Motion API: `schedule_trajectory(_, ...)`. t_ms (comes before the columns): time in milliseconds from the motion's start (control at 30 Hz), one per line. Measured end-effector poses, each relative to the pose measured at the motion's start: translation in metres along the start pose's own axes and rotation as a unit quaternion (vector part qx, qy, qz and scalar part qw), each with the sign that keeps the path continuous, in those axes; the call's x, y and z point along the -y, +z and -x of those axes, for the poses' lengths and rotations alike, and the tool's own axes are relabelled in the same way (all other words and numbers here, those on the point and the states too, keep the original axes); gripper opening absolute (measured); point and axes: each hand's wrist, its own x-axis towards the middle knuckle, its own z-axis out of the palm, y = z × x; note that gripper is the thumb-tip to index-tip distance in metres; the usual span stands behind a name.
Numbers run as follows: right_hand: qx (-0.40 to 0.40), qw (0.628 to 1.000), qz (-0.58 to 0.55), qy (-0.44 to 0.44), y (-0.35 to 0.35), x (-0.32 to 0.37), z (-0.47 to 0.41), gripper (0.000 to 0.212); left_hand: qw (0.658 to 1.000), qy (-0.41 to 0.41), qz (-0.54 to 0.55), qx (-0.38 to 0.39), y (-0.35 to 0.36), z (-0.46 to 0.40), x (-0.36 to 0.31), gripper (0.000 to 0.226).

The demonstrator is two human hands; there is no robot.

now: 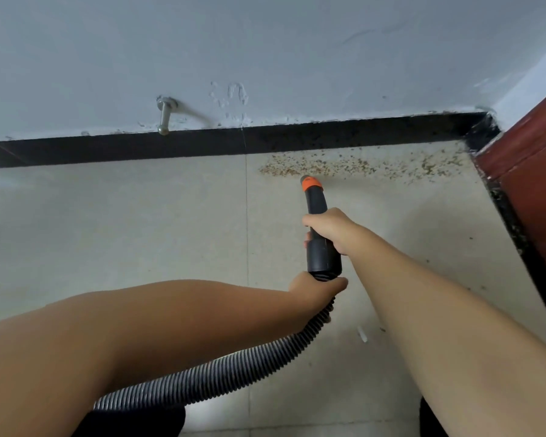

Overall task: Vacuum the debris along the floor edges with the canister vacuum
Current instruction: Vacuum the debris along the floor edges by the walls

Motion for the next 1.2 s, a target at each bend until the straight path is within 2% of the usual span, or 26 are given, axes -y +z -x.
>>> schedule_trajectory(200, 0.105, 0.993, 0.054, -0.029, 0.032, 0.015, -0.011, 0.026, 0.996, -0.026, 0.02, -0.088, -0.012, -0.001, 0.002, 0.025)
schedule_trajectory(367, 0.13, 0.989, 0.068, -0.03, 0.019, 0.008, -0.017, 0.026, 0.992, -0.042, 0.036, -0.112, 0.012, -0.006, 0.0, 0.021)
schedule_trajectory(600, 0.113, 0.994, 0.002, -0.002, -0.048, -0.02, -0.014, 0.018, 0.994, -0.014, -0.005, -0.108, 0.071, -0.007, -0.008, 0.016)
schedule_trajectory(900, -0.001, 0.996, -0.089, 0.0, -0.084, -0.024, -0.033, 0.018, 0.994, 0.007, -0.087, -0.069, 0.079, -0.023, -0.031, 0.02)
schedule_trajectory(1000, 0.013, 0.998, -0.067, 0.008, -0.076, -0.017, -0.03, 0.013, 0.996, 0.019, -0.061, -0.061, 0.072, -0.025, -0.026, 0.017)
schedule_trajectory(1200, 0.069, 0.998, -0.011, -0.005, -0.031, -0.001, -0.022, 0.021, 0.997, 0.013, 0.01, -0.078, 0.042, -0.019, -0.011, 0.017)
